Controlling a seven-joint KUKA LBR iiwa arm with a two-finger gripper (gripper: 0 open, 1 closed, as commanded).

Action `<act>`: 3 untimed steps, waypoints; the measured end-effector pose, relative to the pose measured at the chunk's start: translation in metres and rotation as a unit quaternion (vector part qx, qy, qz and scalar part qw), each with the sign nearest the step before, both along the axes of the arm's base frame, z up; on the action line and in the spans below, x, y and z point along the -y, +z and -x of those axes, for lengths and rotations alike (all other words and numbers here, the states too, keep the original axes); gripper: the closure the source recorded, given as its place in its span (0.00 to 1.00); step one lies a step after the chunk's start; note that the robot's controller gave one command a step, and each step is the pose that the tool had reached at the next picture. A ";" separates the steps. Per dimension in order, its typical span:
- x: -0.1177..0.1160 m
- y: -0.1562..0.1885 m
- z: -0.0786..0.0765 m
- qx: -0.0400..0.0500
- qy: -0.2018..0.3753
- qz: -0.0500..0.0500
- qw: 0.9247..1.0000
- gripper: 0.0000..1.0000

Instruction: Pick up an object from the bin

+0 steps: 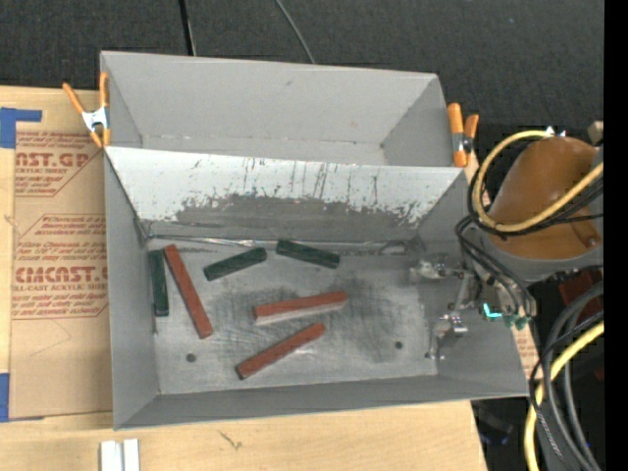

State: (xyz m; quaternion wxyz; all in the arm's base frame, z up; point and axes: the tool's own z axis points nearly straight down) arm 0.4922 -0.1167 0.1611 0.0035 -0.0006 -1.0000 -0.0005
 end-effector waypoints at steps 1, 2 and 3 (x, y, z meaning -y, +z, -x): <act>-0.001 0.003 -0.002 0.004 0.001 0.001 1.000 1.00; -0.001 0.003 -0.002 0.004 0.001 0.001 1.000 0.00; -0.001 0.003 -0.002 0.004 0.001 0.001 1.000 0.00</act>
Offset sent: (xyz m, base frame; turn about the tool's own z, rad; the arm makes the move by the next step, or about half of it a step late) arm 0.0000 0.0000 0.0000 0.0000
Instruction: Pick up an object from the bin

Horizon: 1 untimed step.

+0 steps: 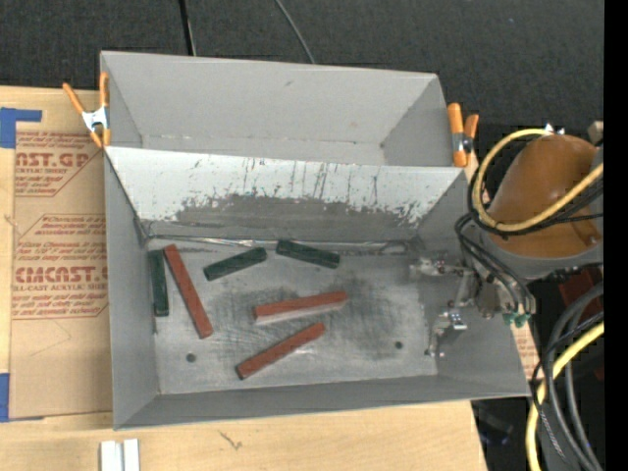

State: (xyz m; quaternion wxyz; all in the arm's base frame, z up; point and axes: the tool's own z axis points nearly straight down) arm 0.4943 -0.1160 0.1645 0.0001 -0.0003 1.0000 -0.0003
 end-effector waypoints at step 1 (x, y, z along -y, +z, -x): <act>-0.031 -0.061 -0.041 0.004 -0.023 0.000 1.000 0.00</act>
Offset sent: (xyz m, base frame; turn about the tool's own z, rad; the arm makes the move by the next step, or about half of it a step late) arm -0.0029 0.0785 -0.0945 -0.1070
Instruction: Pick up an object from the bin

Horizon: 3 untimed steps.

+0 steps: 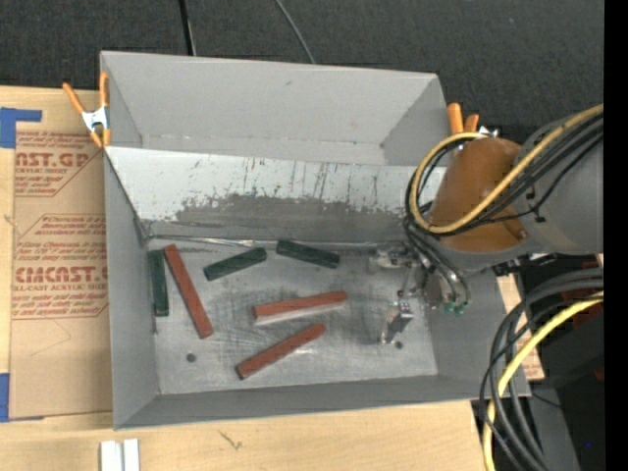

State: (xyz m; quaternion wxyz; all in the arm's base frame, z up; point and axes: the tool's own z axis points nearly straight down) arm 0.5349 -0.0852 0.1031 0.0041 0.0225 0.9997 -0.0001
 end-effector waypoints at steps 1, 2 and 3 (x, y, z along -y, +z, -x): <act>-0.048 -0.031 0.044 -0.008 0.077 0.000 0.997 1.00; -0.048 -0.032 0.044 -0.008 0.076 0.000 0.997 1.00; -0.044 0.035 0.044 -0.007 0.082 0.000 0.997 1.00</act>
Offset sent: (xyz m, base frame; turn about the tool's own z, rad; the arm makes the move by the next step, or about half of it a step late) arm 0.0000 0.0000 0.0000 0.0000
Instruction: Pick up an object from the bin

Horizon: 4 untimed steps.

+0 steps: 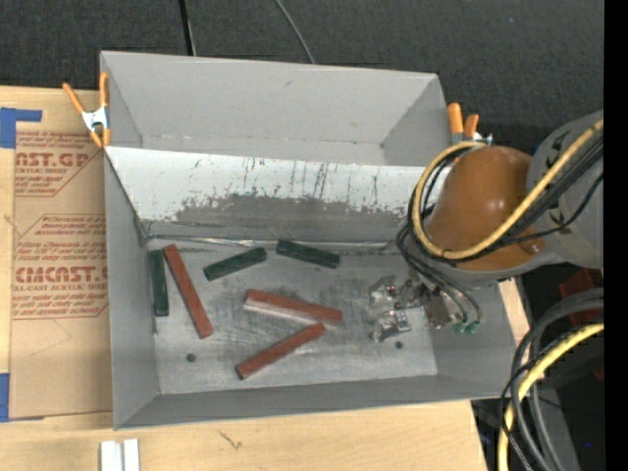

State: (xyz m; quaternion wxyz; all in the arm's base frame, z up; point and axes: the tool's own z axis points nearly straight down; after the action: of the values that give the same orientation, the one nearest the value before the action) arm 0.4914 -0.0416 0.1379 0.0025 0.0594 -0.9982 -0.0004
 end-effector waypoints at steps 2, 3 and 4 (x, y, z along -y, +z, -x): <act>-0.011 0.090 0.000 0.004 0.002 0.000 1.000 0.00; -0.020 0.027 -0.014 0.006 0.018 0.001 1.000 0.00; -0.047 -0.024 -0.025 0.003 0.084 0.000 0.996 0.00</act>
Offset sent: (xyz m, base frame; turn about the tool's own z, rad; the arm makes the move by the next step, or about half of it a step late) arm 0.0000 0.0000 0.0000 0.0000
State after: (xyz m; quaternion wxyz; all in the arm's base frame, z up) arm 0.5168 0.0050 0.1140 -0.0006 0.1432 -0.9897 0.0000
